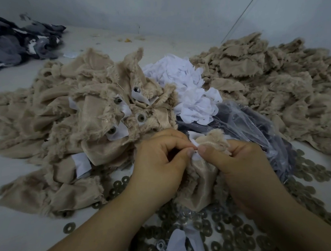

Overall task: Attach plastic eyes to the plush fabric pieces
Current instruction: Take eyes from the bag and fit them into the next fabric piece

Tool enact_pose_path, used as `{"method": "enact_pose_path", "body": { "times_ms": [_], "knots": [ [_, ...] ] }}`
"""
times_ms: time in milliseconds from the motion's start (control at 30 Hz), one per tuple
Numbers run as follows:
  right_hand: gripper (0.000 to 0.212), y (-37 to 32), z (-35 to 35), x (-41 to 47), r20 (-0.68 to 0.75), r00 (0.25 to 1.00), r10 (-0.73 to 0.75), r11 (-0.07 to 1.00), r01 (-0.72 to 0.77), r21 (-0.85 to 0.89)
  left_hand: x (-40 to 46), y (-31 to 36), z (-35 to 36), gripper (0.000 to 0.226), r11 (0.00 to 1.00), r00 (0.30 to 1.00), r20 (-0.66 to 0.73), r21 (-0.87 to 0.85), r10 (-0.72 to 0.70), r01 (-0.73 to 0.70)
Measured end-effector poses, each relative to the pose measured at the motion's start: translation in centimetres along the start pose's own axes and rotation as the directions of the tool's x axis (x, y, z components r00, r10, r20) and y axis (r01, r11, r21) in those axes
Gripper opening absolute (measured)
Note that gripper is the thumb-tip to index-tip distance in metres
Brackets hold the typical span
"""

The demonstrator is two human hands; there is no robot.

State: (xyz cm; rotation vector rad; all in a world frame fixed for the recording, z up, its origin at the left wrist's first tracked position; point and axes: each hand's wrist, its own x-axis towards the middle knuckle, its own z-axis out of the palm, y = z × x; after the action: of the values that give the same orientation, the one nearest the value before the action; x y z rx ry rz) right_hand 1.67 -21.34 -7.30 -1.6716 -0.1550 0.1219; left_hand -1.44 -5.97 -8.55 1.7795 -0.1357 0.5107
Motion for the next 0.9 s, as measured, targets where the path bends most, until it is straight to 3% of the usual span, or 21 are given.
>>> {"method": "enact_pose_path", "body": {
  "times_ms": [333,533,600,767,900],
  "knots": [
    [0.011,0.1,0.0,-0.2,0.048,0.998,-0.042,0.999,0.042,0.009,-0.2,0.1,0.3,0.008,0.998,0.997,-0.073,0.053,0.032,-0.028],
    [0.004,0.2,0.2,-0.2,0.025,1.000,0.014,0.995,-0.017,0.102,-0.4,-0.1,0.6,0.017,0.964,0.975,-0.097,0.197,0.198,-0.176],
    [0.010,0.1,0.1,0.0,0.016,0.999,0.042,0.993,-0.043,0.112,-0.4,-0.1,0.6,0.020,0.953,0.967,-0.109,0.223,0.231,-0.203],
    [0.023,-0.6,-0.2,0.3,0.057,0.986,0.154,0.958,-0.163,0.238,-0.7,0.0,0.9,0.019,0.792,0.884,0.069,0.415,0.463,-0.447],
    [0.039,-1.1,-0.5,1.0,0.221,0.908,0.355,0.822,-0.416,0.389,-0.5,-0.6,0.7,0.021,0.694,0.813,0.191,0.437,0.551,-0.573]
  ]
}}
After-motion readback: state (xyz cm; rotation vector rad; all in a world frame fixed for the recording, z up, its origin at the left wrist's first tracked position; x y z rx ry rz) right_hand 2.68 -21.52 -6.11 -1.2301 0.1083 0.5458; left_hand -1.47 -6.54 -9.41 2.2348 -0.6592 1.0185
